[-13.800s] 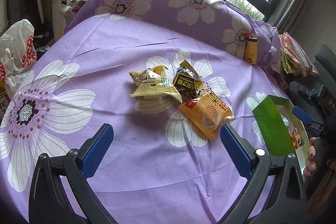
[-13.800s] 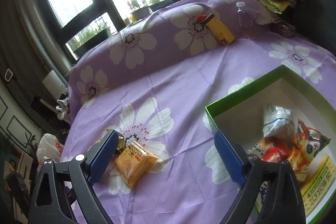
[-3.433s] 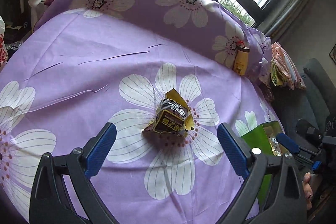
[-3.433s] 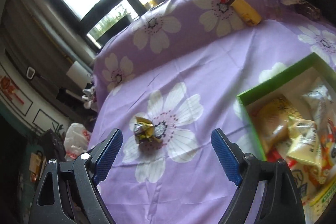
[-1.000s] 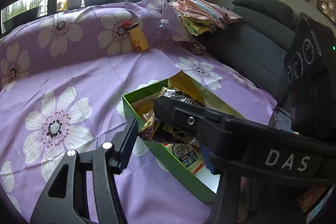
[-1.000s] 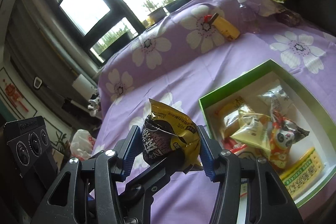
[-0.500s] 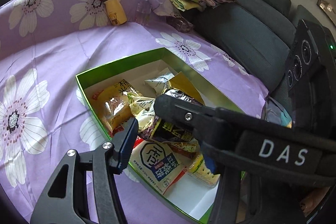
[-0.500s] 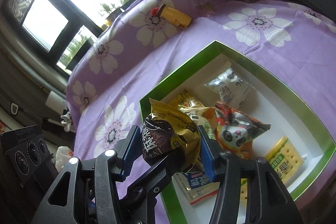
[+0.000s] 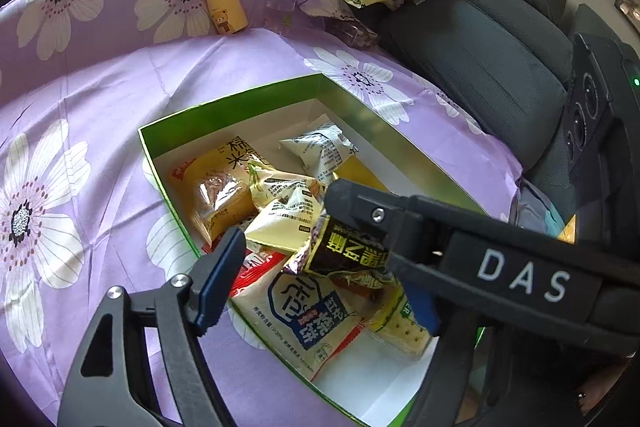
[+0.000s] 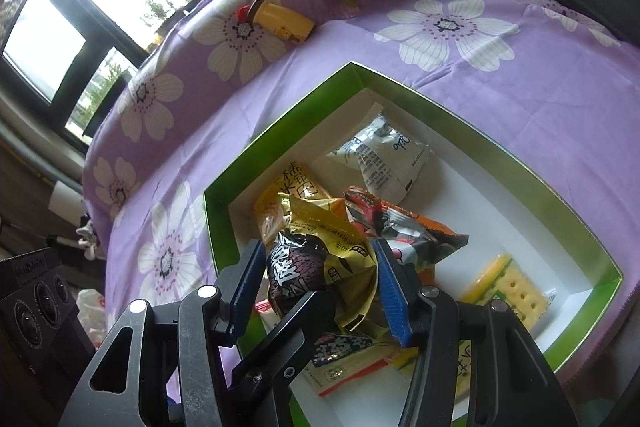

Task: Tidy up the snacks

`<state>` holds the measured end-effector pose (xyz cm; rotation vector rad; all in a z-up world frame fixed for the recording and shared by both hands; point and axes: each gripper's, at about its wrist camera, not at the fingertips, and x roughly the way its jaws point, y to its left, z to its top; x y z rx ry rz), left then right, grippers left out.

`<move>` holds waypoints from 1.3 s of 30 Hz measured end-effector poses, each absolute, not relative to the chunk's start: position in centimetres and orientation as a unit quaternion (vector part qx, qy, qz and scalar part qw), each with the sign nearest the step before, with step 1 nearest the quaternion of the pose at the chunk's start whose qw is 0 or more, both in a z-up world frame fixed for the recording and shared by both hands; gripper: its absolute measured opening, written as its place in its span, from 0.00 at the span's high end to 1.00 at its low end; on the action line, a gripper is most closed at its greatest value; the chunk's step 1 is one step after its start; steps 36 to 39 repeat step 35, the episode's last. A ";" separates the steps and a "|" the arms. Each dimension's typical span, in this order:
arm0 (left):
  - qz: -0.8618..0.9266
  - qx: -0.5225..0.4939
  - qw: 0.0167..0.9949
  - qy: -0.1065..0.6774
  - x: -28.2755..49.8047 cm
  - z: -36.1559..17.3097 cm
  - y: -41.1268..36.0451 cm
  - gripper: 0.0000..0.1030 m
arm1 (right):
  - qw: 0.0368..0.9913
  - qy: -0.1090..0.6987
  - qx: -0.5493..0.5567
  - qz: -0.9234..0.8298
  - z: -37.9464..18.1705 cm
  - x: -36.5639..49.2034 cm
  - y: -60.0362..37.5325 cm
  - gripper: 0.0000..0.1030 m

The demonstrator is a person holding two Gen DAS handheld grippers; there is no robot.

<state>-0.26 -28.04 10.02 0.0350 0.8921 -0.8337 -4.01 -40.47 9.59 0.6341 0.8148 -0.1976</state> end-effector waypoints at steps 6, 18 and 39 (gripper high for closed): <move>-0.388 0.015 0.829 0.402 -0.7 11.4 -26.8 0.11 | 0.872 0.373 0.289 -0.127 10.8 -5.0 -40.5 0.26; -0.382 0.019 0.849 0.365 -2.0 14.4 -25.0 0.01 | 0.893 0.327 0.252 -0.181 14.1 -7.7 -40.0 0.11; -0.380 0.004 0.850 0.365 -2.2 14.4 -24.0 0.01 | 0.888 0.331 0.238 -0.212 14.3 -8.0 -40.2 0.10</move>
